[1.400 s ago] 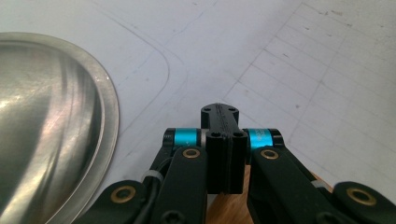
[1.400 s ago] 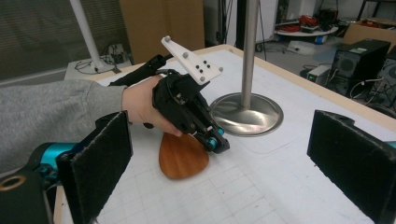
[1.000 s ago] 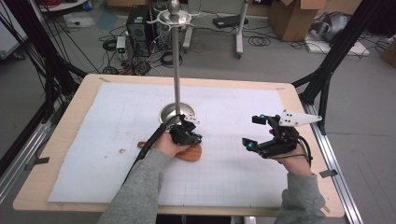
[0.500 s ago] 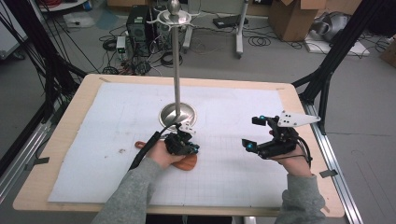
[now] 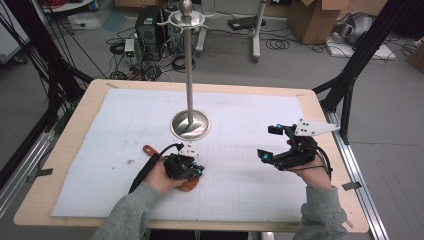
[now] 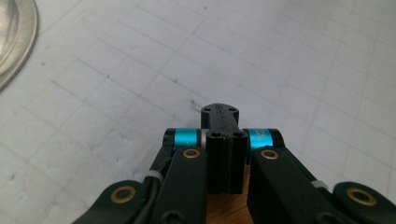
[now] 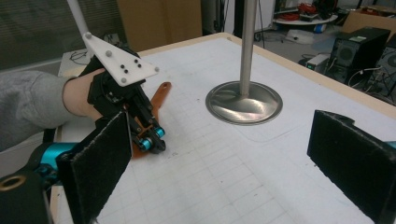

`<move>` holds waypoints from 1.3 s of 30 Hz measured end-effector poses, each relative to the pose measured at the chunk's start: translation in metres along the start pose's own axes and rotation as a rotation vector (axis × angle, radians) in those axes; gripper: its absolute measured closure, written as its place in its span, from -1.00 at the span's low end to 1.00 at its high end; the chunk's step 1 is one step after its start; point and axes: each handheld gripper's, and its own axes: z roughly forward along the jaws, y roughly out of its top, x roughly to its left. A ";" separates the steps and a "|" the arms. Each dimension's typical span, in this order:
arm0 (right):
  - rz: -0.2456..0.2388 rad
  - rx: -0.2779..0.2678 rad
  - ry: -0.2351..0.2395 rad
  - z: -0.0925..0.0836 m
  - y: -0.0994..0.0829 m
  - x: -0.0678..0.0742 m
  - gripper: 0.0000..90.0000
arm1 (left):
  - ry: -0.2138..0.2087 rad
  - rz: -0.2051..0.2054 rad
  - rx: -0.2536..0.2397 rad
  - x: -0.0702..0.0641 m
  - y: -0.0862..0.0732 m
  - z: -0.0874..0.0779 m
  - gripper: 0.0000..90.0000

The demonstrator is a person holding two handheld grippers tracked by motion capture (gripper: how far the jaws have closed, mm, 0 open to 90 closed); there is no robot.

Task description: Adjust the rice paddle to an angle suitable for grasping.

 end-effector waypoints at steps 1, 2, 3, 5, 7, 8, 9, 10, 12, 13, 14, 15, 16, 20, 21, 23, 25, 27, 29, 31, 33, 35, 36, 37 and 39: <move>0.003 0.004 0.000 0.000 0.000 0.001 -0.88 | -0.001 -0.006 -0.009 -0.001 -0.003 -0.002 0.98; 0.003 0.003 0.002 0.001 0.000 0.001 -0.88 | -0.002 -0.005 -0.008 -0.002 -0.005 -0.004 0.98; 0.001 0.002 0.001 0.001 0.000 0.001 -0.88 | -0.001 -0.001 -0.007 -0.003 -0.007 -0.006 0.98; 0.000 0.006 0.002 0.002 0.000 0.000 -0.88 | 0.006 0.002 -0.010 -0.005 -0.012 -0.011 0.98; -0.001 0.006 0.002 0.002 0.000 0.000 -0.88 | 0.003 0.004 -0.019 -0.006 -0.018 -0.016 0.98; 0.000 0.006 0.001 0.002 0.000 0.000 -0.88 | 0.001 0.001 -0.024 -0.007 -0.022 -0.018 0.98; 0.002 0.008 0.001 0.002 0.000 0.000 -0.88 | 0.001 -0.002 -0.028 -0.007 -0.025 -0.021 0.98; 0.004 0.008 0.001 0.002 0.000 0.000 -0.88 | -0.001 -0.006 -0.034 -0.007 -0.028 -0.024 0.98; 0.000 0.008 -0.001 0.002 0.000 0.000 -0.88 | 0.003 -0.013 -0.037 -0.008 -0.034 -0.029 0.98; 0.000 0.008 -0.002 0.003 0.000 0.000 -0.88 | 0.005 -0.011 -0.031 -0.008 -0.036 -0.032 0.98; 0.001 0.010 0.002 0.003 0.000 0.000 -0.88 | 0.009 -0.011 -0.026 -0.008 -0.038 -0.035 0.98; -0.002 0.009 0.002 0.004 0.000 0.000 -0.88 | 0.012 -0.017 -0.027 -0.009 -0.041 -0.038 0.98; -0.003 0.013 0.004 0.004 0.000 0.001 -0.88 | 0.015 -0.017 -0.025 -0.009 -0.043 -0.040 0.98; 0.002 0.018 0.006 0.005 0.000 0.000 -0.88 | 0.018 -0.024 -0.023 -0.011 -0.053 -0.051 0.98; 0.001 0.019 0.005 0.005 0.000 0.000 -0.88 | 0.021 -0.018 -0.019 -0.011 -0.055 -0.053 0.98; 0.003 0.014 0.011 0.006 0.000 0.000 -0.88 | 0.035 -0.023 -0.012 -0.011 -0.058 -0.058 0.98; 0.000 0.009 0.012 0.005 0.001 0.001 -0.88 | 0.036 -0.030 -0.011 -0.011 -0.063 -0.063 0.98; -0.003 0.004 0.012 0.005 0.001 0.000 -0.88 | 0.032 -0.036 -0.021 -0.012 -0.067 -0.065 0.98; 0.003 0.005 0.010 0.005 0.001 0.000 -0.88 | 0.033 -0.032 -0.018 -0.012 -0.069 -0.068 0.98; 0.001 0.006 0.010 0.005 0.001 -0.001 -0.88 | 0.045 -0.026 -0.043 -0.011 -0.069 -0.074 0.98; 0.003 0.005 0.012 0.005 0.001 0.000 -0.88 | 0.068 -0.031 -0.078 -0.005 -0.068 -0.082 0.98; 0.002 0.004 0.010 0.004 0.001 0.000 -0.88 | 0.103 -0.050 -0.119 0.004 -0.068 -0.095 0.98; 0.003 0.005 0.009 0.004 0.001 -0.001 -0.88 | 0.126 -0.056 -0.126 0.010 -0.069 -0.101 0.98; 0.004 0.005 0.009 0.004 0.001 -0.001 -0.88 | 0.159 -0.064 -0.125 0.015 -0.071 -0.105 0.98; 0.004 0.007 0.007 0.004 0.001 -0.001 -0.88 | 0.199 -0.083 -0.130 0.027 -0.077 -0.111 0.98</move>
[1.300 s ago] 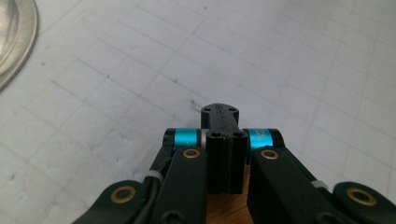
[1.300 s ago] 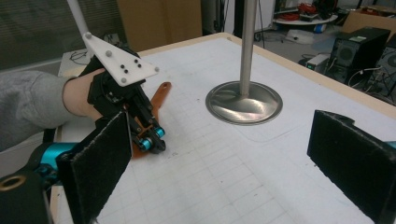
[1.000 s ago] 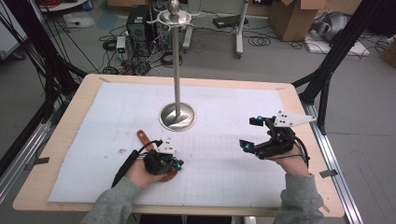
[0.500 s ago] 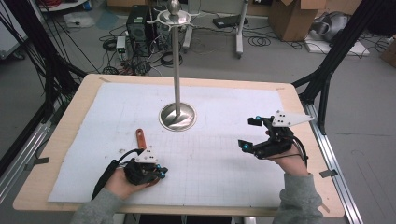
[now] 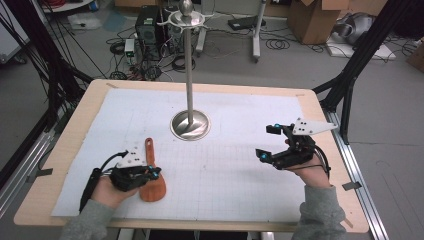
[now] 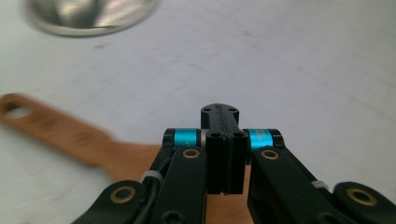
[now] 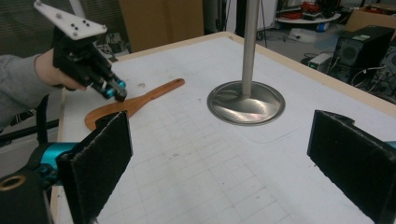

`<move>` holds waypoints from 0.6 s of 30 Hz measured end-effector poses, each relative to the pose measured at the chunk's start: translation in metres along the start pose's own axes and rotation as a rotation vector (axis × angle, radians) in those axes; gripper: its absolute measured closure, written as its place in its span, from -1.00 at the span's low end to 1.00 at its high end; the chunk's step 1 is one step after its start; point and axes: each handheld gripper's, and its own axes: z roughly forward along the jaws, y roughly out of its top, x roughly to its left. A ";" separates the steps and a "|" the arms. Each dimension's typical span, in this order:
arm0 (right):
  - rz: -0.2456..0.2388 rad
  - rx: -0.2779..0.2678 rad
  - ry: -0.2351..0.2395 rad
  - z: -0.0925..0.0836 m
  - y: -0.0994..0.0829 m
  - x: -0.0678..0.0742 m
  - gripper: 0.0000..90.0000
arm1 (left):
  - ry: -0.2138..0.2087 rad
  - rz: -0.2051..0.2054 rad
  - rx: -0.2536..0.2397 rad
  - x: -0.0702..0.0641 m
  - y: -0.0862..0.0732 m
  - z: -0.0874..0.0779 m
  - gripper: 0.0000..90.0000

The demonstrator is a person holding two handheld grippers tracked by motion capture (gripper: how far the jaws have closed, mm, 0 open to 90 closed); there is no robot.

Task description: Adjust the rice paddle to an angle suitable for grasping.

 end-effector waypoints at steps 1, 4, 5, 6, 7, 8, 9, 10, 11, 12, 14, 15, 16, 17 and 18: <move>-0.002 0.003 0.002 0.001 0.000 0.000 -0.88 | 0.011 -0.007 -0.004 0.005 -0.002 -0.001 0.98; -0.009 0.013 0.003 0.003 0.000 0.001 -0.88 | 0.049 -0.042 0.004 0.021 -0.010 -0.002 0.98; -0.008 0.015 0.005 0.004 0.000 0.001 -0.88 | 0.054 -0.049 0.007 0.025 -0.012 -0.001 0.98; -0.008 0.018 0.007 0.005 0.000 0.001 -0.88 | 0.060 -0.063 0.010 0.030 -0.015 0.000 0.98; -0.008 0.021 0.007 0.006 0.000 0.002 -0.88 | 0.060 -0.070 0.012 0.033 -0.016 0.001 0.98; -0.007 0.020 0.007 0.006 0.000 0.002 -0.88 | 0.067 -0.078 0.015 0.036 -0.017 0.003 0.98; -0.007 0.023 0.007 0.006 0.000 0.002 -0.88 | 0.070 -0.090 0.015 0.039 -0.018 0.005 0.98; -0.008 0.024 0.008 0.006 0.000 0.002 -0.88 | 0.070 -0.099 0.017 0.042 -0.019 0.008 0.98; -0.006 0.026 0.008 0.006 -0.001 0.002 -0.88 | 0.072 -0.101 0.022 0.044 -0.019 0.010 0.98; -0.006 0.026 0.008 0.006 -0.001 0.002 -0.88 | 0.076 -0.106 0.024 0.046 -0.019 0.012 0.98; -0.010 0.022 0.007 0.006 0.000 0.002 -0.88 | 0.086 -0.102 0.038 0.049 -0.020 0.017 0.98; -0.005 0.022 0.006 0.005 0.000 0.002 -0.88 | 0.086 -0.101 0.034 0.050 -0.020 0.017 0.98; -0.006 0.021 0.005 0.004 0.000 0.002 -0.88 | 0.082 -0.100 0.029 0.051 -0.020 0.018 0.98; -0.008 0.019 0.006 0.003 0.000 0.002 -0.88 | 0.081 -0.102 0.028 0.052 -0.020 0.018 0.98; -0.006 0.018 0.005 0.003 0.000 0.002 -0.88 | 0.077 -0.100 0.029 0.052 -0.020 0.019 0.98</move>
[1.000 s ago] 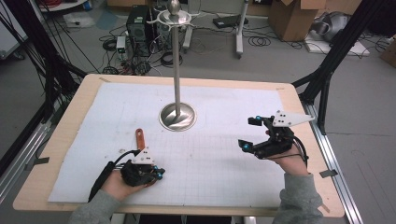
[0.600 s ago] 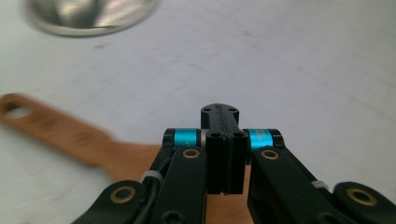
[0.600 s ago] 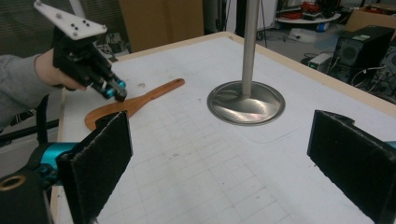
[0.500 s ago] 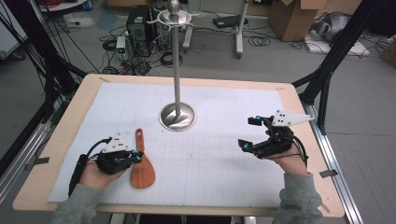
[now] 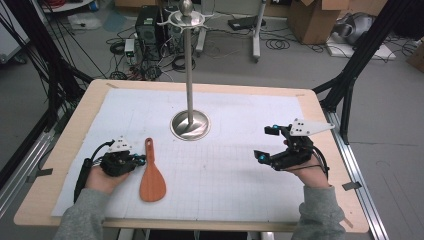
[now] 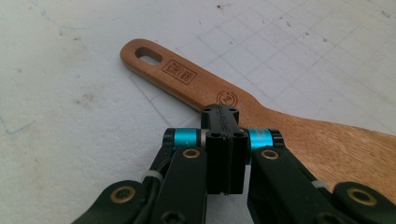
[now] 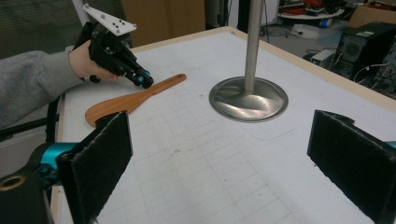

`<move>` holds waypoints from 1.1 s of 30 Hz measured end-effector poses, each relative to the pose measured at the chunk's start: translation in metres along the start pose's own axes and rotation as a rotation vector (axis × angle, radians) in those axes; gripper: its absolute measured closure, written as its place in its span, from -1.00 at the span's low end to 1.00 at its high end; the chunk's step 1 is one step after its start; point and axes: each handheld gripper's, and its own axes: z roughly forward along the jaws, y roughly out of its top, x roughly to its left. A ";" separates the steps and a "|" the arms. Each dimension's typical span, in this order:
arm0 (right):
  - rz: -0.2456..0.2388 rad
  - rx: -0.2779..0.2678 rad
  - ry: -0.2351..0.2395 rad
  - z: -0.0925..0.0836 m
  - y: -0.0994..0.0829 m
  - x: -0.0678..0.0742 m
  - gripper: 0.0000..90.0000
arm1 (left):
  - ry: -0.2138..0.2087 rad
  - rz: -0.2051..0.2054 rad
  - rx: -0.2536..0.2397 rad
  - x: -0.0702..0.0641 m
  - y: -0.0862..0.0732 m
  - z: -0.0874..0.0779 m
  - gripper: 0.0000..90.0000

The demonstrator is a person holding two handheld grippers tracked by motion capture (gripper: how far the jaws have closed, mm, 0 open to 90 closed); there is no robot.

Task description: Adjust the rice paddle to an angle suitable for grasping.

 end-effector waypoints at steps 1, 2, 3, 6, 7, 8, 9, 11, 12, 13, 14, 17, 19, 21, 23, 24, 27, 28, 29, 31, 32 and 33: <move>-0.002 -0.001 -0.003 0.000 0.000 0.000 -0.88 | 0.000 -0.002 -0.002 0.000 0.000 0.000 0.98; -0.001 0.000 -0.003 0.000 0.000 0.000 -0.88 | -0.001 0.001 -0.003 0.000 0.000 0.001 0.98; 0.001 0.003 -0.001 0.000 0.000 0.000 -0.88 | -0.001 -0.001 -0.004 0.000 0.000 0.001 0.98; -0.007 0.015 0.005 0.003 -0.001 0.001 -0.88 | -0.007 0.011 0.003 -0.002 0.002 0.002 0.98; -0.005 0.020 0.008 0.004 -0.001 0.002 -0.88 | -0.012 0.012 0.002 -0.003 0.002 0.003 0.98; -0.008 0.021 0.009 0.004 -0.001 0.002 -0.88 | -0.012 0.014 0.006 -0.004 0.003 0.003 0.98; -0.012 0.020 0.006 0.005 -0.001 0.002 -0.88 | -0.013 0.017 0.006 -0.004 0.004 0.004 0.98; -0.004 0.022 0.005 0.004 -0.001 0.002 -0.88 | -0.019 0.021 0.009 -0.005 0.005 0.006 0.98; -0.005 0.022 0.005 0.004 -0.001 0.001 -0.88 | -0.021 0.020 0.009 -0.006 0.006 0.007 0.98; -0.006 0.020 0.003 0.004 -0.001 0.001 -0.88 | -0.025 0.023 0.011 -0.006 0.007 0.007 0.98; -0.004 0.020 0.002 0.004 -0.001 0.001 -0.88 | -0.030 0.025 0.011 -0.007 0.008 0.009 0.98; -0.001 0.023 0.007 0.004 -0.001 0.001 -0.88 | -0.028 0.035 0.016 -0.011 0.011 0.011 0.98; -0.001 0.027 0.008 0.004 -0.002 0.001 -0.88 | -0.036 0.042 0.016 -0.013 0.012 0.014 0.98; -0.001 0.033 0.012 0.004 -0.002 0.001 -0.88 | -0.038 0.042 0.015 -0.014 0.013 0.015 0.98; -0.004 0.033 0.011 0.004 -0.002 0.001 -0.88 | -0.044 0.040 0.015 -0.014 0.013 0.015 0.98; -0.004 0.035 0.012 0.004 -0.002 0.001 -0.88 | -0.046 0.039 0.018 -0.014 0.013 0.015 0.98; -0.001 0.030 0.014 0.004 -0.002 0.001 -0.88 | -0.047 0.041 0.018 -0.015 0.016 0.018 0.98; 0.001 0.031 0.013 0.004 -0.002 0.001 -0.88 | -0.059 0.047 0.022 -0.016 0.018 0.020 0.98; 0.001 0.032 0.013 0.004 -0.002 0.001 -0.88 | -0.059 0.049 0.022 -0.017 0.018 0.021 0.98; -0.002 0.032 0.012 0.005 -0.002 0.001 -0.88 | -0.066 0.058 0.028 -0.019 0.022 0.024 0.98; -0.001 0.033 0.013 0.005 -0.002 0.001 -0.88 | -0.067 0.065 0.033 -0.020 0.024 0.026 0.98; -0.002 0.032 0.019 0.005 -0.002 0.001 -0.88 | -0.072 0.071 0.034 -0.021 0.025 0.027 0.98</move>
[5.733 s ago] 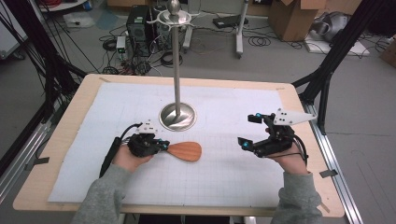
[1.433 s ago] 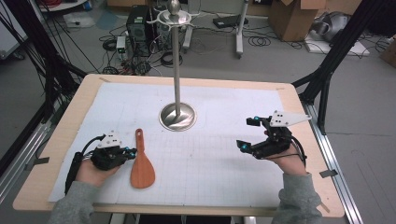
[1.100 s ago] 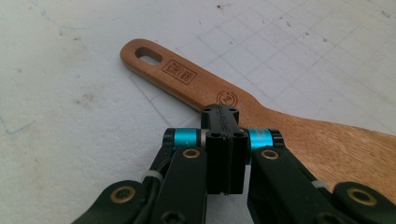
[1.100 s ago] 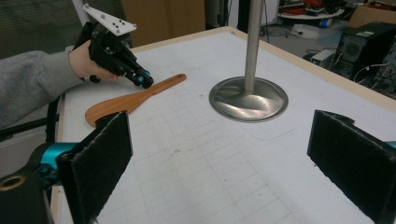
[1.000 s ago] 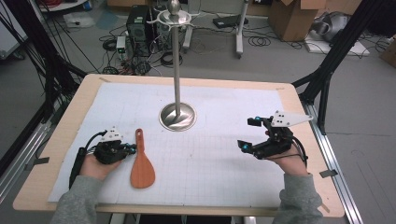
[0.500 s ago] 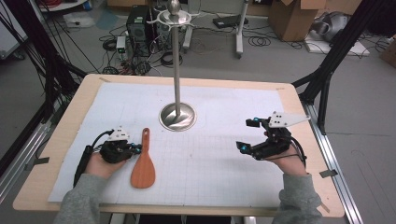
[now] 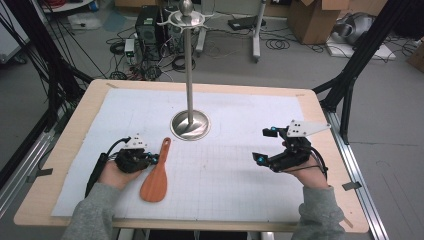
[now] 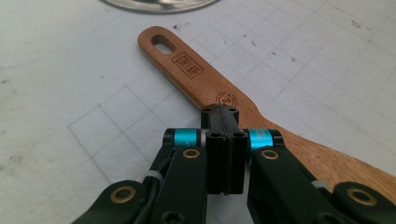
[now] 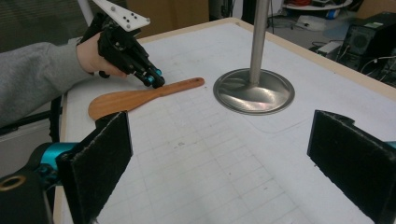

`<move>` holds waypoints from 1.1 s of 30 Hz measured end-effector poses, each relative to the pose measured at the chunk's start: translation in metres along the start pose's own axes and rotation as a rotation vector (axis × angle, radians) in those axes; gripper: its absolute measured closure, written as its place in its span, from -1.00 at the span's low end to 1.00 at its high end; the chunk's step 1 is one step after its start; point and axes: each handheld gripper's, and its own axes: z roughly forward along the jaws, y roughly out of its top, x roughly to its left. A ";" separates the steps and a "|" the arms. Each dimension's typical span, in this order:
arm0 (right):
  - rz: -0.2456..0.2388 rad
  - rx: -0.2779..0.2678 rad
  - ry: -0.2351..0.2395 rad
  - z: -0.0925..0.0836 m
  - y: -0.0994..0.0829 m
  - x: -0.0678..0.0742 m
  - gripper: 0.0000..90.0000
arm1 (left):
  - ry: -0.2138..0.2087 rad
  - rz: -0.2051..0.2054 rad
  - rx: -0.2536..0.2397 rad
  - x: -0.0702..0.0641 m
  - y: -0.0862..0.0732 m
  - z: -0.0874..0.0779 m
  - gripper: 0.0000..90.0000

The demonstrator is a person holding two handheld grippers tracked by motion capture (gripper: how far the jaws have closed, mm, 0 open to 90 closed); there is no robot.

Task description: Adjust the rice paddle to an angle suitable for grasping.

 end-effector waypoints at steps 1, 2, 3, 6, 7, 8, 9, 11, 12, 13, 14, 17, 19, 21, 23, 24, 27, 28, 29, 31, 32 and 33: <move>0.000 0.000 0.000 0.000 0.000 0.000 -0.88 | -0.005 0.004 0.002 -0.002 0.001 0.002 0.98; -0.003 -0.002 0.000 0.000 0.000 0.000 -0.88 | -0.008 0.008 0.006 -0.002 0.003 0.003 0.98; -0.003 -0.001 0.000 0.000 0.000 0.000 -0.88 | -0.012 0.011 0.008 -0.003 0.004 0.004 0.98; 0.002 0.000 -0.001 -0.001 0.000 0.000 -0.88 | -0.018 0.013 0.010 -0.006 0.007 0.007 0.98; 0.008 -0.001 -0.003 -0.002 0.000 0.000 -0.88 | -0.023 0.013 0.011 -0.007 0.007 0.008 0.98; 0.004 -0.003 -0.004 -0.002 0.000 0.000 -0.89 | -0.026 0.013 0.014 -0.008 0.008 0.008 0.98; 0.006 -0.004 -0.005 -0.003 0.000 0.000 -0.89 | -0.027 0.016 0.020 -0.008 0.009 0.009 0.98; 0.004 -0.006 -0.009 -0.003 0.000 0.000 -0.89 | -0.035 0.021 0.024 -0.011 0.012 0.010 0.98; 0.009 -0.003 -0.009 -0.003 -0.001 0.000 -0.88 | -0.039 0.026 0.023 -0.012 0.012 0.011 0.98; 0.008 -0.003 -0.011 -0.003 -0.001 0.000 -0.88 | -0.043 0.038 0.031 -0.014 0.014 0.013 0.98; 0.008 -0.001 -0.008 -0.002 -0.001 0.000 -0.89 | -0.045 0.044 0.031 -0.016 0.015 0.014 0.98; 0.013 0.003 -0.009 -0.002 -0.001 0.000 -0.89 | -0.057 0.052 0.039 -0.018 0.018 0.017 0.98; 0.008 0.001 -0.009 -0.002 -0.002 -0.001 -0.89 | -0.064 0.053 0.039 -0.020 0.019 0.018 0.98; 0.007 0.001 -0.009 -0.002 -0.002 -0.001 -0.88 | -0.066 0.062 0.044 -0.023 0.021 0.020 0.98; 0.008 0.002 -0.007 -0.002 -0.002 0.000 -0.88 | -0.073 0.072 0.048 -0.025 0.022 0.021 0.98; 0.006 0.000 -0.005 -0.002 -0.002 0.000 -0.88 | -0.076 0.078 0.048 -0.027 0.023 0.022 0.98; 0.003 0.001 -0.006 -0.001 -0.002 0.000 -0.88 | -0.084 0.089 0.049 -0.032 0.025 0.025 0.98; 0.004 0.001 -0.005 -0.001 -0.002 0.000 -0.88 | -0.088 0.097 0.053 -0.032 0.026 0.025 0.98; 0.003 0.001 -0.005 -0.001 -0.002 0.000 -0.88 | -0.088 0.097 0.054 -0.035 0.027 0.026 0.98; 0.004 0.002 -0.006 -0.001 -0.002 0.000 -0.88 | -0.094 0.108 0.060 -0.037 0.028 0.027 0.98; 0.003 0.001 -0.006 -0.001 -0.002 0.000 -0.88 | -0.096 0.106 0.061 -0.039 0.029 0.028 0.98; 0.002 0.001 -0.006 -0.001 -0.002 0.000 -0.88 | -0.102 0.110 0.060 -0.040 0.029 0.029 0.98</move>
